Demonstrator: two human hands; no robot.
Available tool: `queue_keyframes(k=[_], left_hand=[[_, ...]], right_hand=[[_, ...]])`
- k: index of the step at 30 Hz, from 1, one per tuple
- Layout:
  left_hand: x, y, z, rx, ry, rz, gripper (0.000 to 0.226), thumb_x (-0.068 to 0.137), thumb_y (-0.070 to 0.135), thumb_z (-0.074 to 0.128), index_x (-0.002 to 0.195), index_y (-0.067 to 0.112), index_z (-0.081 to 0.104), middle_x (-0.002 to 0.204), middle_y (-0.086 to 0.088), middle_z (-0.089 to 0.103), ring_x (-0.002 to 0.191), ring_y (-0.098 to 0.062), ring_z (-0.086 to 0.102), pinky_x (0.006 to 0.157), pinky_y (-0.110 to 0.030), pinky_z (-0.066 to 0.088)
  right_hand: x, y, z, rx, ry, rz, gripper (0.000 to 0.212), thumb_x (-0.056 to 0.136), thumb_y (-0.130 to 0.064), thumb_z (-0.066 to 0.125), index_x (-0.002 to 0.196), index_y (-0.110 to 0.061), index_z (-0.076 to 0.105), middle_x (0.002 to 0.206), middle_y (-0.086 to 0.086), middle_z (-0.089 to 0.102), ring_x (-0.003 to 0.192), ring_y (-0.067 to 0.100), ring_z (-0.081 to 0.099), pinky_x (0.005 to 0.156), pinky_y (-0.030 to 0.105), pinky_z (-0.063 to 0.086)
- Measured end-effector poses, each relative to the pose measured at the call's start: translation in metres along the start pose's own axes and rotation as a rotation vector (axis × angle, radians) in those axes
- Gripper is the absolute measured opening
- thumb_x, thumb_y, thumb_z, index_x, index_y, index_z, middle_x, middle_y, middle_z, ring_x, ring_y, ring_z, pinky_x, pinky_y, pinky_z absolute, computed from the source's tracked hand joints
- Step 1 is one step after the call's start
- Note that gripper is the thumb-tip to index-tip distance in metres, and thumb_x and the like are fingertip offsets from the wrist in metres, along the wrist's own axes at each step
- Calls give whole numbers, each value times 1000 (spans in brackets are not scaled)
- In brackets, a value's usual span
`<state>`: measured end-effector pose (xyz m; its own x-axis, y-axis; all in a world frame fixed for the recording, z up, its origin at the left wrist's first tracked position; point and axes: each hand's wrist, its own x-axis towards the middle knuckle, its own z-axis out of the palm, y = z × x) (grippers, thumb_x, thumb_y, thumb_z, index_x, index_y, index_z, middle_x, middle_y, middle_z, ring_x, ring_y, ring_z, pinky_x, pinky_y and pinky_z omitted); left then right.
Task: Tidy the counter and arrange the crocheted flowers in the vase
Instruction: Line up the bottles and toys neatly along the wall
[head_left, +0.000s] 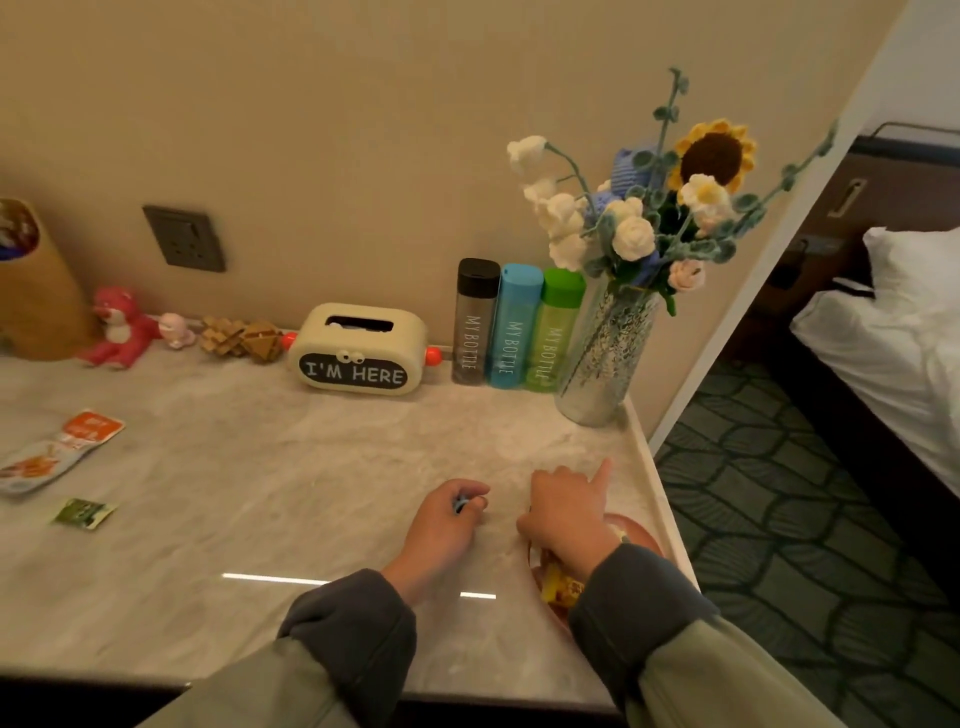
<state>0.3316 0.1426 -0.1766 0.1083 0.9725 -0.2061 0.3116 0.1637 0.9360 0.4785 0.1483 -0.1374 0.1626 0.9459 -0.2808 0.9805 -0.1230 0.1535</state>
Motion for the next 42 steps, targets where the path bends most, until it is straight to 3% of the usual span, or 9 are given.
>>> queue_keyframes(k=[5, 11, 15, 18, 21, 29, 36, 39, 42], left_hand=[[0, 2, -2, -88, 24, -33, 18, 95, 9, 52, 99, 21, 64, 96, 0, 63, 80, -12, 61, 62, -21, 50], [2, 9, -9, -118, 44, -107, 28, 98, 6, 41, 107, 16, 65, 101, -1, 56, 70, -9, 57, 68, -34, 58], [-1, 22, -23, -179, 54, -177, 31, 98, 7, 35, 101, 15, 65, 101, -8, 56, 76, -15, 58, 51, -20, 50], [-4, 35, -39, -226, 53, -240, 26, 101, 28, 39, 97, 19, 63, 94, -5, 61, 73, -15, 59, 57, -23, 47], [-7, 40, -58, -260, 50, -174, 34, 97, 48, 42, 94, 25, 67, 89, -1, 68, 76, -14, 62, 60, -24, 48], [-9, 50, -116, -407, 64, -147, 23, 86, 42, 66, 92, 22, 75, 84, 7, 71, 78, -15, 59, 56, -21, 50], [16, 50, -174, -352, 73, -31, 15, 87, 39, 65, 94, 28, 72, 82, 10, 70, 74, -10, 59, 58, -19, 49], [34, 49, -200, -283, 70, 19, 14, 90, 36, 62, 99, 29, 70, 91, 5, 67, 73, -9, 55, 57, -17, 47], [59, 54, -228, -215, 43, 68, 15, 91, 34, 62, 99, 27, 71, 90, 4, 65, 67, -8, 51, 52, -17, 42]], right_hand=[[3, 0, -5, -7, 66, -80, 21, 82, -37, 56, 98, -25, 62, 99, 0, 63, 104, 23, 59, 113, 62, -2], [6, -6, -6, 96, 224, -176, 21, 81, -41, 47, 77, -24, 60, 72, -6, 64, 83, 17, 63, 119, 50, -3], [4, -19, -5, 381, 318, -269, 30, 84, -44, 49, 106, -32, 64, 93, -8, 72, 93, 10, 64, 120, 42, 17], [-2, -34, -12, 703, 373, -347, 45, 80, -50, 61, 123, -40, 52, 114, -15, 69, 106, 4, 61, 95, 26, 47], [-10, -50, -24, 847, 438, -431, 54, 78, -46, 68, 126, -46, 43, 116, -23, 67, 107, 0, 62, 86, 20, 48], [-7, -94, -55, 1074, 328, -532, 91, 83, -34, 70, 140, -67, 7, 115, -36, 62, 116, -13, 51, 90, 5, 32], [15, -150, -96, 1387, 216, -367, 37, 93, -25, 61, 129, -30, 55, 116, -12, 61, 104, 5, 60, 81, 24, 55], [26, -171, -109, 1397, 171, -386, 17, 92, -22, 62, 99, -38, 66, 100, -12, 68, 92, 7, 65, 73, 26, 58], [44, -191, -122, 1434, 181, -365, 17, 90, -19, 66, 100, -31, 71, 97, -11, 71, 90, 7, 67, 71, 25, 59]])
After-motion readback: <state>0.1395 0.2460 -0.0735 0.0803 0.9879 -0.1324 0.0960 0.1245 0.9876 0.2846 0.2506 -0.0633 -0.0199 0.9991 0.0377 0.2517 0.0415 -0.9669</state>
